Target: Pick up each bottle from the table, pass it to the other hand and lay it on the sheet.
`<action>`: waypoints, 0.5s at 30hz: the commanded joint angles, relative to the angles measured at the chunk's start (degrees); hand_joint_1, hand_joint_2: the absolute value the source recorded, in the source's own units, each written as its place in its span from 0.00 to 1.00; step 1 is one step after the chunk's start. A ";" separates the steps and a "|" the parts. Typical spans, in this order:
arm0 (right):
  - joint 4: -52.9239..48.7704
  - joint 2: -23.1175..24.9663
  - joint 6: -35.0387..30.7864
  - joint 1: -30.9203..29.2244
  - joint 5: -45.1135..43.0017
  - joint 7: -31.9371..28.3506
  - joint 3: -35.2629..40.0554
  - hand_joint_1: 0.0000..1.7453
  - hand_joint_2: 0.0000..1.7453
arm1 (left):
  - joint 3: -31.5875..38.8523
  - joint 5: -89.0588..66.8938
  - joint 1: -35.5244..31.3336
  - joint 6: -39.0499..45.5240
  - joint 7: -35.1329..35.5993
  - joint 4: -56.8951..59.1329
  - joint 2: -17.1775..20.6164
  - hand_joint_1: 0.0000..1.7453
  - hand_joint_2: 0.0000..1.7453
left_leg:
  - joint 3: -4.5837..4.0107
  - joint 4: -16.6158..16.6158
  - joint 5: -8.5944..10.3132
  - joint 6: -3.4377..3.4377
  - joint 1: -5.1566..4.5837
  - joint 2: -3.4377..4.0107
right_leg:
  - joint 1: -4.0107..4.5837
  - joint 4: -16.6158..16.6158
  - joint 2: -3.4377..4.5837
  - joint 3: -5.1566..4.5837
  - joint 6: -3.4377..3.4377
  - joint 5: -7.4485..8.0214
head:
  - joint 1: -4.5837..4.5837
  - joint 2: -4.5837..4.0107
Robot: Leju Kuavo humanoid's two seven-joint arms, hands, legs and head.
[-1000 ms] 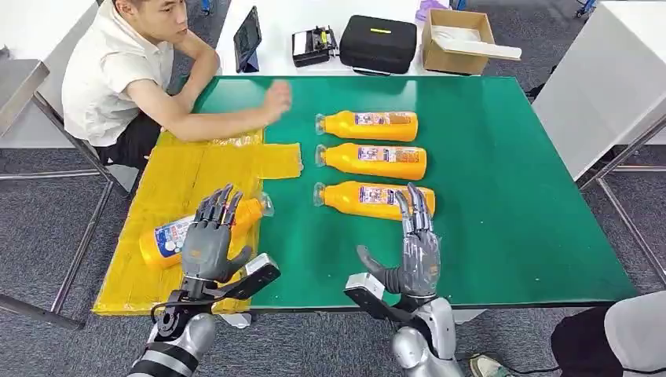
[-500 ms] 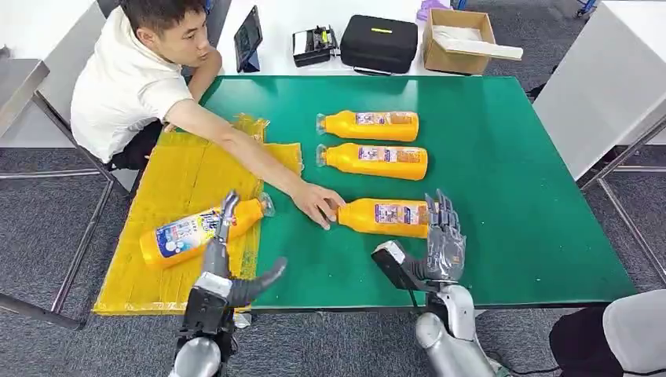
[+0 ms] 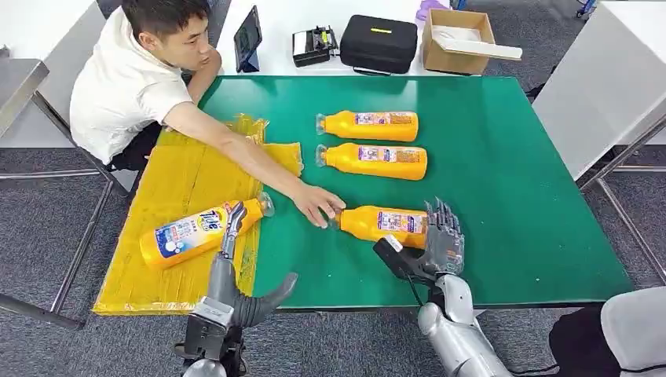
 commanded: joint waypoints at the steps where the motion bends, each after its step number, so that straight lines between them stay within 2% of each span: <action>1: 7.03 -0.38 2.20 -2.06 1.17 2.50 0.97 0.00 1.00 | -0.26 0.06 -0.92 0.02 0.99 1.44 0.89 0.00 1.00 | 0.32 -0.02 -0.11 0.00 0.05 0.10 | 0.10 -0.08 0.00 0.32 -0.22 -0.07 | 0.00 0.00; 7: 7.03 -0.38 2.20 -2.06 1.17 2.50 0.97 0.00 1.00 | -0.26 0.06 -0.92 0.02 0.99 1.44 0.89 0.00 1.00 | 0.39 -0.04 -0.07 0.01 0.04 0.07 | 0.09 -0.09 -0.03 0.36 -0.22 -0.05 | 0.00 0.00; 11: 9.95 -0.76 7.32 -4.00 1.21 4.95 0.98 0.00 1.00 | -0.41 0.06 -1.20 -0.30 1.47 2.00 0.76 0.00 1.00 | 0.40 -0.03 -0.06 0.01 0.03 0.08 | 0.06 -0.08 0.01 0.36 -0.16 -0.02 | 0.00 0.00; 12: 11.81 -1.12 9.47 -5.14 1.36 5.74 1.14 0.85 1.00 | -0.45 0.03 -1.57 -0.32 1.54 2.30 0.75 0.00 1.00 | 0.40 -0.03 -0.04 0.02 0.02 0.07 | 0.05 -0.08 0.00 0.35 -0.14 -0.01 | 0.00 0.00; 13: 13.03 -1.65 10.12 -5.87 2.84 7.41 1.85 1.00 1.00 | -0.54 0.17 -1.76 -0.64 1.98 2.54 0.69 0.00 1.00 | 0.48 -0.02 -0.08 0.02 0.03 0.11 | 0.08 -0.09 0.01 0.45 -0.20 -0.03 | 0.00 0.00; 15: 15.45 -2.32 12.78 -7.24 4.64 9.91 2.64 1.00 1.00 | -0.56 0.84 -2.03 -1.73 2.87 2.76 0.59 0.00 1.00 | 0.54 -0.04 -0.03 0.03 0.03 0.11 | 0.06 -0.11 0.00 0.46 -0.15 0.00 | 0.00 0.00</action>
